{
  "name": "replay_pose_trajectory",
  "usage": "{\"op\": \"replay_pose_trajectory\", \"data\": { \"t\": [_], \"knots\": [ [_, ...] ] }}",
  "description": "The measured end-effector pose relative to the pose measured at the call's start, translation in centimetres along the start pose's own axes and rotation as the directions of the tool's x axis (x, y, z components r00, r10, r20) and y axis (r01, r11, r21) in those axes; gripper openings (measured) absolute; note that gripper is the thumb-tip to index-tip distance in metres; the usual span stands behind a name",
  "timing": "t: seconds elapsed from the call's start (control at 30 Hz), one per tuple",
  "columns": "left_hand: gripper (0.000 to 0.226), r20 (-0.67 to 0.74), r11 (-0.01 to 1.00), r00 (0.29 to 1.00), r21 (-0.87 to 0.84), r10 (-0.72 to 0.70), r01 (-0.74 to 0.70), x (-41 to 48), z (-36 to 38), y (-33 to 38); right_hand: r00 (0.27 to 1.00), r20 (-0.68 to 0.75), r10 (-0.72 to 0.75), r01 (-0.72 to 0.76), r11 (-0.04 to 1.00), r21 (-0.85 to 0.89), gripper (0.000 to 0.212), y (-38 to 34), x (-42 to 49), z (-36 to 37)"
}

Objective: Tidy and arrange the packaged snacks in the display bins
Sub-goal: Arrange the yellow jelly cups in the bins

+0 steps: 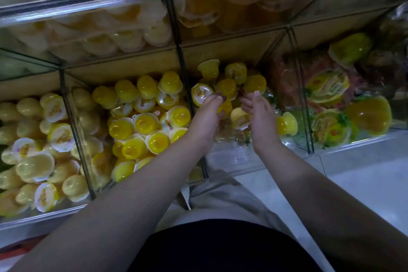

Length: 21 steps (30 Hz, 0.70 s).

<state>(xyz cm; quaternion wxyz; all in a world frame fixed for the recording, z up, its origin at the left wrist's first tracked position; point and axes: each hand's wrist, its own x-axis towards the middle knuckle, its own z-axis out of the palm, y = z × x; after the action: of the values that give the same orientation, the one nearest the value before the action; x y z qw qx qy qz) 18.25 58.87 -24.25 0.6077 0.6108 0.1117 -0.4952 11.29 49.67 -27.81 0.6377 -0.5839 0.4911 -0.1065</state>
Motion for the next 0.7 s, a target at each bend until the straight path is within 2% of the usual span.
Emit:
{"op": "replay_pose_trajectory", "data": {
  "t": [0.17, 0.3, 0.37, 0.5, 0.6, 0.7],
  "knots": [
    [0.024, -0.033, 0.994, 0.999, 0.100, -0.029, 0.032, 1.5, 0.1, -0.9, 0.999, -0.034, 0.013, -0.013, 1.000, 0.017, 0.027, 0.0, 0.7, -0.1],
    [0.026, 0.011, 0.979, 0.997, 0.186, -0.083, 0.079, 1.6, 0.6, -1.5, 0.999, -0.002, 0.047, -0.047, 0.998, 0.036, 0.028, 0.0, 0.6, 0.1],
    [0.032, 0.024, 0.980, 0.996, 0.179, -0.087, 0.082, 1.6, 0.8, -1.9, 0.999, 0.003, 0.042, -0.042, 0.999, -0.007, 0.029, 0.1, 0.4, 0.0],
    [0.039, 0.034, 0.984, 0.996, 0.163, -0.079, 0.072, 1.9, 0.8, -2.3, 0.998, 0.046, -0.042, 0.049, 0.986, -0.158, 0.014, 0.5, -0.1, 0.1],
    [0.037, 0.016, 0.992, 0.994, 0.064, -0.108, 0.107, 2.0, 0.6, -2.6, 0.991, 0.114, -0.070, 0.105, 0.935, -0.339, 0.035, 1.1, 0.1, -0.3],
    [0.035, 0.011, 0.988, 0.991, -0.074, -0.136, 0.136, 1.9, 0.3, -2.4, 0.971, 0.209, -0.117, 0.219, 0.781, -0.584, 0.047, 1.8, 0.7, -1.1]
  ]
}}
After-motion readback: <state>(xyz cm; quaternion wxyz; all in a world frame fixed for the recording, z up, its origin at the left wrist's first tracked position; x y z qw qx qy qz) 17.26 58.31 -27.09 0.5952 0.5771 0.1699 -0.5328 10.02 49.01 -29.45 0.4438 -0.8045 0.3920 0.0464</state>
